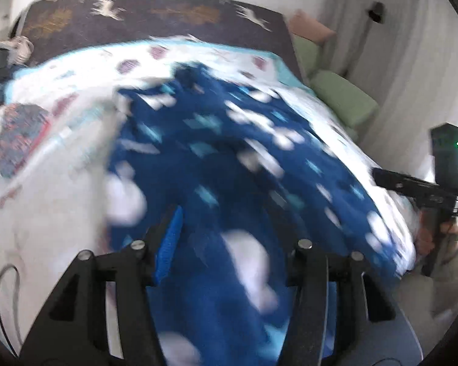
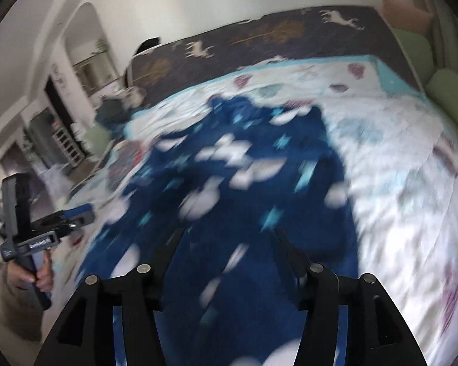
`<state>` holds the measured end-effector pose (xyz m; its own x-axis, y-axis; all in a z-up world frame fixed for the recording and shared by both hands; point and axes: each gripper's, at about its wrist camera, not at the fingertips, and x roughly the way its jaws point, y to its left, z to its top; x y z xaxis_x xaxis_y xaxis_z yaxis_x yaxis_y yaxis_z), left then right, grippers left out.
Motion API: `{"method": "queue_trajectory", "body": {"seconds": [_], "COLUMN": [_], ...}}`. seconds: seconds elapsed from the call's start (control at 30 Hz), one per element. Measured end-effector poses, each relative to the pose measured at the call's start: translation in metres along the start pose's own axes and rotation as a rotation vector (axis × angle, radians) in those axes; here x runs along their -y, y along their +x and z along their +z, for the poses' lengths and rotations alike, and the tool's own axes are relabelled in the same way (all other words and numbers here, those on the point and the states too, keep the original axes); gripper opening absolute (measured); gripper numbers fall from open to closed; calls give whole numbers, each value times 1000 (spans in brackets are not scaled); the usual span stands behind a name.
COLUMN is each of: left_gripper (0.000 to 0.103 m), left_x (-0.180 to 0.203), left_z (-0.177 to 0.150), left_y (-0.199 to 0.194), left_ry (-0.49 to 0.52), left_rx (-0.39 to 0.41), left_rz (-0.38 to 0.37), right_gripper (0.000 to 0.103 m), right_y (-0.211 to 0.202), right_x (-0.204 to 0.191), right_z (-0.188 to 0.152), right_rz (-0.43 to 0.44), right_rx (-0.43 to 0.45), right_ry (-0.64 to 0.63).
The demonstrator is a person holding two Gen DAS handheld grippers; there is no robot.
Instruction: Fold small clothes
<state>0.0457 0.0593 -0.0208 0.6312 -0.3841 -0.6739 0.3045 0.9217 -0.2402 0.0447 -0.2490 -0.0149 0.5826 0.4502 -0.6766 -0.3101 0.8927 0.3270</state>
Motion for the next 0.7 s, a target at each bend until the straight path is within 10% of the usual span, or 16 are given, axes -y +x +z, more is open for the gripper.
{"method": "queue_trajectory", "body": {"seconds": [0.2,0.5,0.6,0.7], "left_gripper": [54,57,18,12], "left_x": [64,118,110,98], "left_z": [-61,-104,-102,-93], "left_y": [5,21,25,12], "left_ry": [84,208,150,63], "left_rx": [-129,-183,-193,-173], "left_rz": [-89,-6,-2,-67], "right_gripper": [57,58,58,58], "right_y": [-3,-36,-43,-49], "right_x": [-39,-72,-68,-75], "right_z": [-66,-134,-145,-152], "right_rz": [31,-41,-69,-91], "right_rx": [-62,-13,-12,3], "right_ry": [42,-77,-71,-121]}}
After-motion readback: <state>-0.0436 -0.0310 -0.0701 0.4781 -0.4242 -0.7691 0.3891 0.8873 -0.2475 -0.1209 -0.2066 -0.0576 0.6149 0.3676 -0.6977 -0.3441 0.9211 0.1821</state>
